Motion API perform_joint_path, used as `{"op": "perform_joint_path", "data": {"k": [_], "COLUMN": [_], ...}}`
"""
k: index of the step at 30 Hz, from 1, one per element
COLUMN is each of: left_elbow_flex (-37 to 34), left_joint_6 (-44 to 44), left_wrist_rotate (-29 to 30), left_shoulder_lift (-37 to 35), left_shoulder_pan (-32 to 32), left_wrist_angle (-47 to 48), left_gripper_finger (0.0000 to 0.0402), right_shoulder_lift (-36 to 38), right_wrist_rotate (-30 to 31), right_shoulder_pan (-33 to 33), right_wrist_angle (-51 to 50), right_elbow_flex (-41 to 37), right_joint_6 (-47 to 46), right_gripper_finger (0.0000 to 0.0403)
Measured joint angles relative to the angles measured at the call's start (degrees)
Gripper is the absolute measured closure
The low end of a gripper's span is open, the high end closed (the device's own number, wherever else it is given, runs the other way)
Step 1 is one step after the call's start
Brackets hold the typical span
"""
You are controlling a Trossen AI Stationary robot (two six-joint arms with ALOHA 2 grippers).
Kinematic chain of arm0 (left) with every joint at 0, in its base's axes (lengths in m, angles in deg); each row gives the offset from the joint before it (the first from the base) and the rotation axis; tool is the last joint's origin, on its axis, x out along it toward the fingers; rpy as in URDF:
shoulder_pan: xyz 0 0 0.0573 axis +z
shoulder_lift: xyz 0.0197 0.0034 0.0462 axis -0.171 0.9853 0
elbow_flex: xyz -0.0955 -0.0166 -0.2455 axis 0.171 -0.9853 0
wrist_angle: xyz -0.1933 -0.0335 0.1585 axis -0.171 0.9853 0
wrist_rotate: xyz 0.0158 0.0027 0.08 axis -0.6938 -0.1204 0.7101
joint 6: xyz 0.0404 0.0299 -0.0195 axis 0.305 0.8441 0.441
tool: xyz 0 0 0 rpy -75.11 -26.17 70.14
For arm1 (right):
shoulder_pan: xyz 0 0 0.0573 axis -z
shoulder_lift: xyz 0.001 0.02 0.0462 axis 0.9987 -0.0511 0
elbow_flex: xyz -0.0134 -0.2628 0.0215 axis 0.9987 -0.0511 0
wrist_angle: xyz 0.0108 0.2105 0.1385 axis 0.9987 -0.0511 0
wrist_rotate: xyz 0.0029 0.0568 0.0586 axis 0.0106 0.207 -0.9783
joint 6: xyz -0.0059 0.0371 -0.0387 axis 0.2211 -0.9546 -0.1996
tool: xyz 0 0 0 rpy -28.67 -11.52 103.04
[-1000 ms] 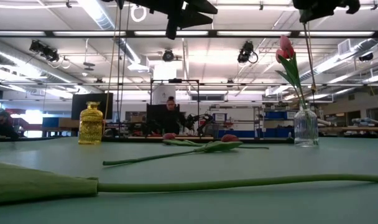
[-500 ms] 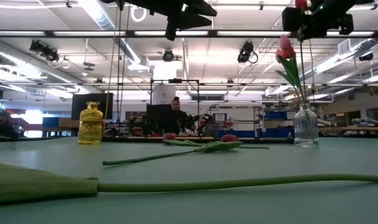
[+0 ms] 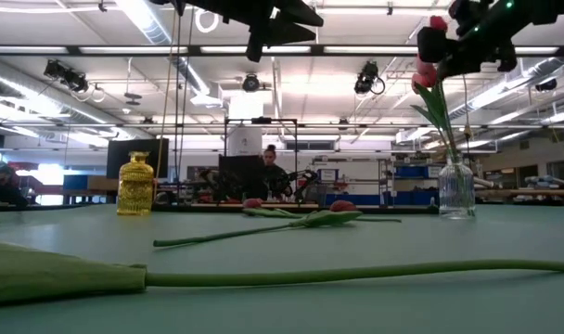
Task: Sort flowers into vase by color
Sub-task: Put the red flower into the transparent vase, then adjust the transparent vase
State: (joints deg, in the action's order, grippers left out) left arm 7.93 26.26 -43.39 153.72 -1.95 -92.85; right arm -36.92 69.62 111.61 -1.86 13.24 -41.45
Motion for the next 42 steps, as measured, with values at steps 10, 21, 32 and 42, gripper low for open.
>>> {"op": "perform_joint_path", "data": {"k": [10, 21, 32, 42], "left_elbow_flex": [0.0, -0.4, -3.1, -3.0], "left_joint_6": [-8.4, -11.3, -15.3, -15.9], "left_wrist_rotate": [0.0, 0.1, 0.0, 0.0], "left_shoulder_lift": [0.0, 1.0, 6.7, 7.2], "left_shoulder_pan": [1.7, -1.3, -6.9, -6.0], "left_wrist_angle": [5.2, 21.9, 20.1, 15.2], "left_gripper_finger": [0.0253, 0.0253, 0.0253, 0.0253], "right_shoulder_lift": [0.3, 2.3, 6.5, 6.7], "right_wrist_rotate": [-16.7, -41.0, -46.1, -37.7], "right_shoulder_pan": [5.6, 11.0, 11.3, 16.0], "right_wrist_angle": [-17.4, -38.4, -39.2, -39.0], "right_elbow_flex": [0.0, 0.0, 1.1, 7.1], "right_joint_6": [-27.2, -39.6, -40.3, -36.0], "right_gripper_finger": [0.0271, 0.0235, 0.0235, 0.0235]}}
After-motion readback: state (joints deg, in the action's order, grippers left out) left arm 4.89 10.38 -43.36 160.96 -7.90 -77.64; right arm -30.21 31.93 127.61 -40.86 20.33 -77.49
